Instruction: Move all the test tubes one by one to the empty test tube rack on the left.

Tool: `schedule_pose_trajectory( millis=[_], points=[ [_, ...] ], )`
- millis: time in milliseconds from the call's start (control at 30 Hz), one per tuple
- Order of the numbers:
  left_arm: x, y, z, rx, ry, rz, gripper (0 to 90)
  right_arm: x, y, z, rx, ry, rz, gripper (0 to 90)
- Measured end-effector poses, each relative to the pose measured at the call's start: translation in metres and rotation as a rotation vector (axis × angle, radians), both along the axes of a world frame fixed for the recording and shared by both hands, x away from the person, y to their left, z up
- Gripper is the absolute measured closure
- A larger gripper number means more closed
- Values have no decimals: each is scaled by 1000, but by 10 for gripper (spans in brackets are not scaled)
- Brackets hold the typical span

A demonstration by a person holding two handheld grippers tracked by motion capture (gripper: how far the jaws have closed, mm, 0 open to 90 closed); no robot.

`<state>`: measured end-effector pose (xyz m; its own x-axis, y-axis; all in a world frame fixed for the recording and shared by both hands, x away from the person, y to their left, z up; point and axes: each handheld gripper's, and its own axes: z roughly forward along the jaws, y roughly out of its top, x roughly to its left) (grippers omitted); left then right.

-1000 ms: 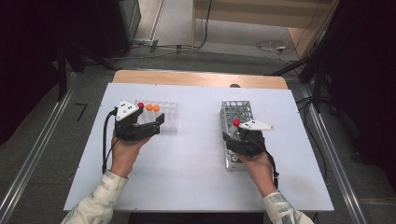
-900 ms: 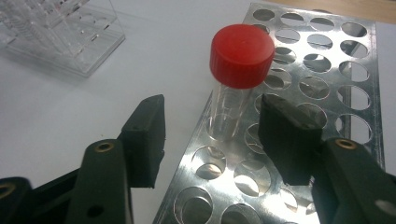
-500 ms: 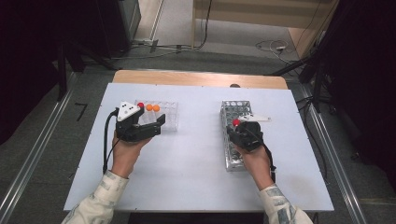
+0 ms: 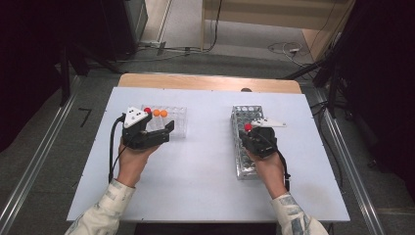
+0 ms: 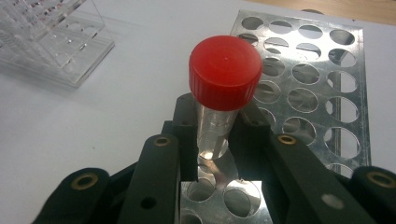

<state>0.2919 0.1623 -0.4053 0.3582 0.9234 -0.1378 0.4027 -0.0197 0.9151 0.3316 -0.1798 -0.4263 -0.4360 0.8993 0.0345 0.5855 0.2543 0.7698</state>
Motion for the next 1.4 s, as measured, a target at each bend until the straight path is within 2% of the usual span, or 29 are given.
schedule_pose_trajectory(
  millis=[667,933,1400],
  points=[
    [-2,-2,1,-2,-4,-7,181,-19,-6,33,24,-103,9,715],
    [-3,-4,2,-6,-6,-19,181,-32,-5,46,41,-134,49,715],
    [-7,-10,5,-11,-13,-47,181,-46,13,51,54,-148,125,715]
  ],
)
